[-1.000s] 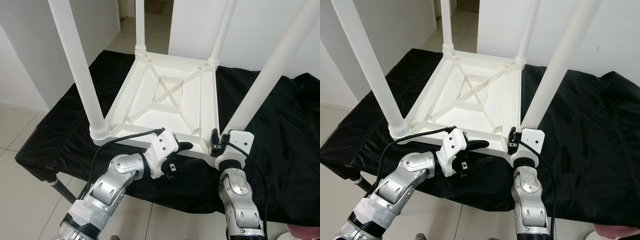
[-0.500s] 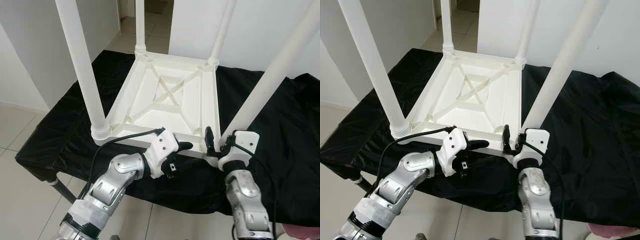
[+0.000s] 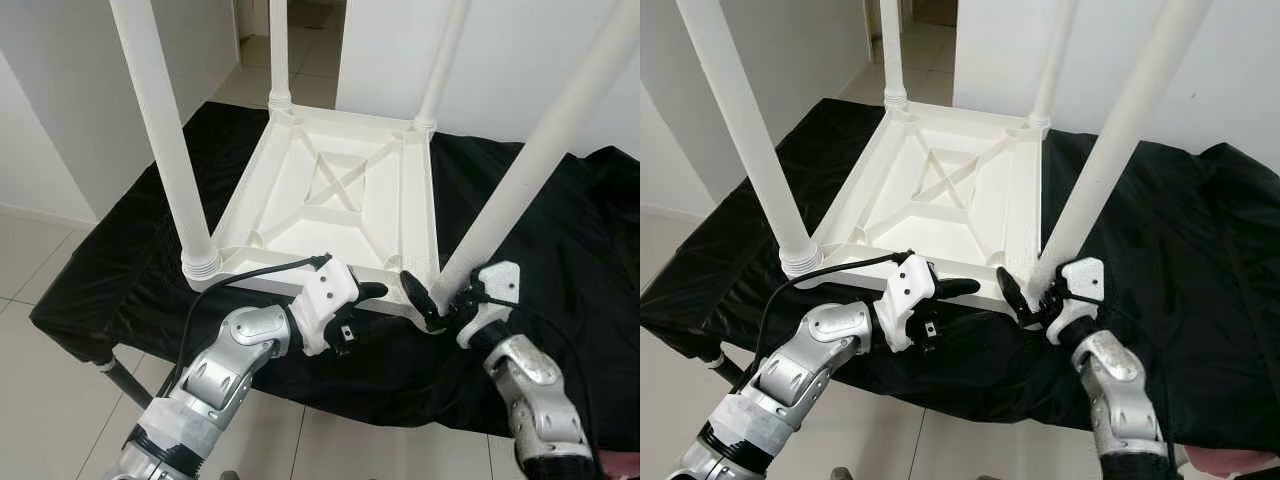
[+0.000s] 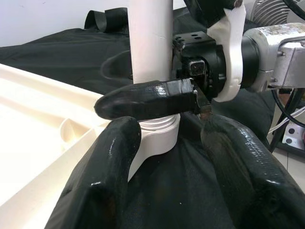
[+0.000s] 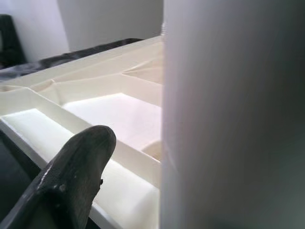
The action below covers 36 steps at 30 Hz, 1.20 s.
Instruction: Building children table
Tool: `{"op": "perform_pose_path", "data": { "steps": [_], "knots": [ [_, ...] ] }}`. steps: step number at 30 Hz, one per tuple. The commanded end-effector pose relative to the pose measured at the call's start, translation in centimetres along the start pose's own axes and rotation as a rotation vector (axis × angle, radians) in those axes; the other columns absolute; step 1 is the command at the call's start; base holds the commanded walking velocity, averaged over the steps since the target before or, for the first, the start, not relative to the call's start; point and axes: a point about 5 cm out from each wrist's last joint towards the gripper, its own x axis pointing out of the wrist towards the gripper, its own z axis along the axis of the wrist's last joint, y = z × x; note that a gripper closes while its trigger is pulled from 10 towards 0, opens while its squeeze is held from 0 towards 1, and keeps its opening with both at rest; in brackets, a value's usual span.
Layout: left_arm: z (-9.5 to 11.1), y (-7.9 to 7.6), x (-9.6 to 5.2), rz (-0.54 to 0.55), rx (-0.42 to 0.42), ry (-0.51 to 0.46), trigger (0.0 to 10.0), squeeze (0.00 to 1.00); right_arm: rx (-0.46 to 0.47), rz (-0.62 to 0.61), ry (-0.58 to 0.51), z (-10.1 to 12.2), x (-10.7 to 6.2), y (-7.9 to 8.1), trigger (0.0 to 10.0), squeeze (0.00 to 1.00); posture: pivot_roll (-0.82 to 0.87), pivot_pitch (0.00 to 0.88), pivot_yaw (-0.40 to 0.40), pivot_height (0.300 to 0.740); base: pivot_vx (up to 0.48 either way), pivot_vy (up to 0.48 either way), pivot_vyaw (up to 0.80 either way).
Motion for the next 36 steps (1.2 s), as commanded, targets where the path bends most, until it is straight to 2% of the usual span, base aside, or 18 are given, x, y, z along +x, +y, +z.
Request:
{"op": "perform_pose_path", "data": {
  "steps": [1,3,4,5,6,7,16,17,20,21,26,27,30,32,33,34,35,36],
  "knots": [
    [0.1,0.1,0.1,-0.024,0.01,0.003,10.0,0.0,-0.002,0.026,-0.001,0.1,0.2,-0.2,10.0,0.0,-0.05,0.0,-0.034,0.74,0.0,0.0,0.0],
    [0.2,0.1,0.1,-0.023,0.012,0.002,10.0,0.0,-0.012,0.049,-0.003,0.2,0.5,-0.4,10.0,0.0,-0.05,0.0,-0.035,0.74,0.0,0.0,0.0],
    [0.2,0.1,0.1,-0.023,0.012,0.002,10.0,0.0,-0.024,0.066,0.005,0.2,0.6,-0.6,4.9,0.0,-0.05,0.0,-0.037,0.74,0.0,0.0,0.0],
    [0.2,0.1,0.1,-0.023,0.012,0.002,10.0,0.0,-0.024,0.066,0.005,0.2,0.6,-0.6,4.9,0.0,-0.05,0.0,-0.037,0.74,0.0,0.0,0.0],
    [0.2,0.2,0.1,-0.021,0.014,0.001,10.0,0.0,-0.03,0.076,0.013,0.2,0.6,-0.9,2.1,0.0,-0.05,0.0,-0.039,0.74,0.0,0.0,0.0],
    [0.2,0.2,0.1,-0.02,0.015,0.001,10.0,0.0,-0.033,0.084,0.018,0.1,0.6,-1.1,0.0,0.0,-0.05,0.0,-0.04,0.74,0.0,0.0,0.0],
    [0.2,0.3,0.0,-0.014,0.016,0.004,10.0,0.0,-0.039,0.112,0.062,-0.8,-0.5,-2.0,0.0,0.0,-0.05,0.0,-0.039,0.74,0.0,0.0,0.0],
    [0.1,0.3,0.0,-0.015,0.015,0.004,10.0,0.0,-0.039,0.099,0.064,-0.8,-0.6,-2.0,2.5,0.0,-0.05,0.0,-0.037,0.74,0.0,0.0,0.0],
    [0.1,0.2,0.0,-0.016,0.015,0.004,10.0,0.0,-0.039,0.091,0.065,-0.8,-0.6,-2.0,2.5,0.0,-0.05,0.0,-0.036,0.74,0.0,0.0,0.0],
    [0.2,0.2,0.0,-0.018,0.014,0.003,10.0,0.0,-0.037,0.078,0.063,-0.8,-0.5,-1.9,10.0,0.0,-0.06,0.0,-0.034,0.74,0.0,0.0,0.0],
    [0.1,0.1,0.0,-0.021,0.013,0.004,10.0,0.0,-0.029,0.004,0.056,-0.6,-0.2,-1.7,10.0,0.0,-0.06,0.0,-0.035,0.74,0.0,0.0,0.0],
    [0.1,0.1,0.0,-0.022,0.012,0.005,10.0,0.0,-0.02,-0.064,0.047,-0.4,0.1,-1.5,10.0,0.0,-0.06,0.0,-0.035,0.74,0.0,0.0,0.0],
    [0.1,0.1,0.0,-0.023,0.01,0.005,10.0,0.0,0.014,-0.119,0.023,-0.1,0.4,-0.9,10.0,0.0,-0.06,0.0,-0.034,0.74,0.0,0.0,0.0],
    [0.1,0.0,0.1,-0.027,0.009,0.004,10.0,0.0,0.04,-0.261,0.005,0.0,0.5,0.0,10.0,0.0,-0.06,0.0,-0.033,0.74,0.0,0.0,0.0],
    [0.1,0.0,0.1,-0.027,0.009,0.004,10.0,0.0,0.04,-0.261,0.005,0.0,0.5,0.0,10.0,0.0,-0.06,0.0,-0.033,0.74,0.0,0.0,0.0],
    [0.1,0.1,0.2,-0.027,0.01,0.003,10.0,0.0,0.058,-0.345,0.008,-0.2,0.3,0.1,10.0,0.0,-0.07,0.0,-0.03,0.74,0.0,0.0,0.0],
    [0.1,0.1,0.2,-0.027,0.01,0.003,10.0,0.0,0.058,-0.345,0.008,-0.2,0.3,0.1,10.0,0.0,-0.07,0.0,-0.03,0.74,0.0,0.0,0.0],
    [0.2,0.1,0.2,-0.027,0.01,0.002,10.0,0.0,0.068,-0.401,0.013,-0.4,0.2,0.2,10.0,0.0,-0.07,0.0,-0.03,0.74,0.0,0.0,0.0]
  ]
}}
